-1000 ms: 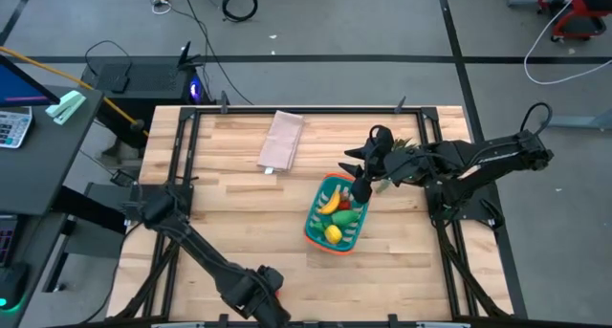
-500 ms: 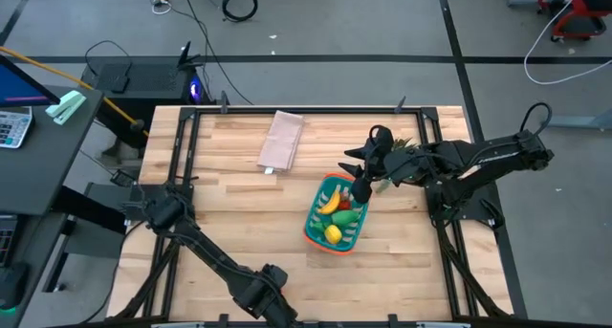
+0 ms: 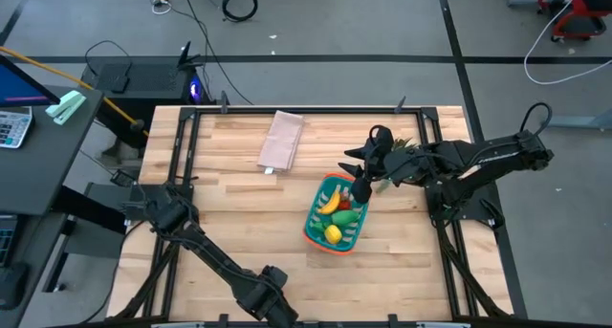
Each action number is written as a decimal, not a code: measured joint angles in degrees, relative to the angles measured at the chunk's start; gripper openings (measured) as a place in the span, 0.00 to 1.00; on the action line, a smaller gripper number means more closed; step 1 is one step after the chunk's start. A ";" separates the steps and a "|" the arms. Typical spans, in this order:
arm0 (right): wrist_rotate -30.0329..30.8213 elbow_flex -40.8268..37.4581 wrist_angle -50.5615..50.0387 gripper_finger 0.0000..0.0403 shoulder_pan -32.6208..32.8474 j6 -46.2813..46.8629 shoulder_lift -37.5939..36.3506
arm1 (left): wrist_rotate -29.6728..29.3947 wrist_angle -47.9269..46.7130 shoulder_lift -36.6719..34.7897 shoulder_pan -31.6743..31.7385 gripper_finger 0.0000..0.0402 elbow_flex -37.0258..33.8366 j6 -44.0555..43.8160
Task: Pick and placing Produce into tupperware
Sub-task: Put the red strawberry into the blue basket
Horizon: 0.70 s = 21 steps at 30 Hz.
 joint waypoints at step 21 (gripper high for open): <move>0.00 0.00 0.00 0.43 0.01 0.00 0.00 | 0.00 0.07 0.00 0.00 0.41 0.00 0.17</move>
